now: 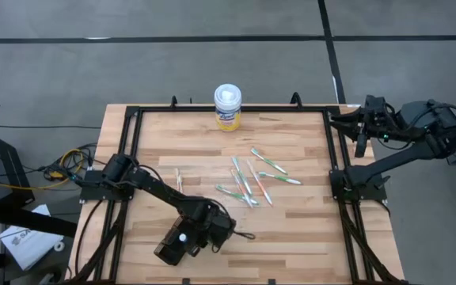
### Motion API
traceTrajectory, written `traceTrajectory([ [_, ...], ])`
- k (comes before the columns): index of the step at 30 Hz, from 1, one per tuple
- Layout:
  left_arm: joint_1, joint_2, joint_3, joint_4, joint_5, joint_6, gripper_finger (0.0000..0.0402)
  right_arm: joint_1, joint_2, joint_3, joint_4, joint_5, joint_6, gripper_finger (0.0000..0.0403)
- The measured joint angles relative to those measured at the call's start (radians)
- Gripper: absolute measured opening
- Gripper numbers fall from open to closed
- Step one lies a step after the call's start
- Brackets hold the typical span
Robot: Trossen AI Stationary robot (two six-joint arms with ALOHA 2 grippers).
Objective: Pick & Place toothbrushing station
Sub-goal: Put the blue mouthwash into the black wire organizer bin
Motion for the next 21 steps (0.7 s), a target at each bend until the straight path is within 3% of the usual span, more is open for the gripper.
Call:
traceTrajectory([
  [4,0.007,0.000,0.000,0.007,-0.075,0.002,0.0156,0.000,0.000,0.000,-0.001,0.000,0.000,0.0082],
  [21,0.001,0.019,0.000,0.102,-0.076,0.020,0.0156,0.000,-0.001,0.000,-0.001,-0.016,-0.011,0.0082],
])
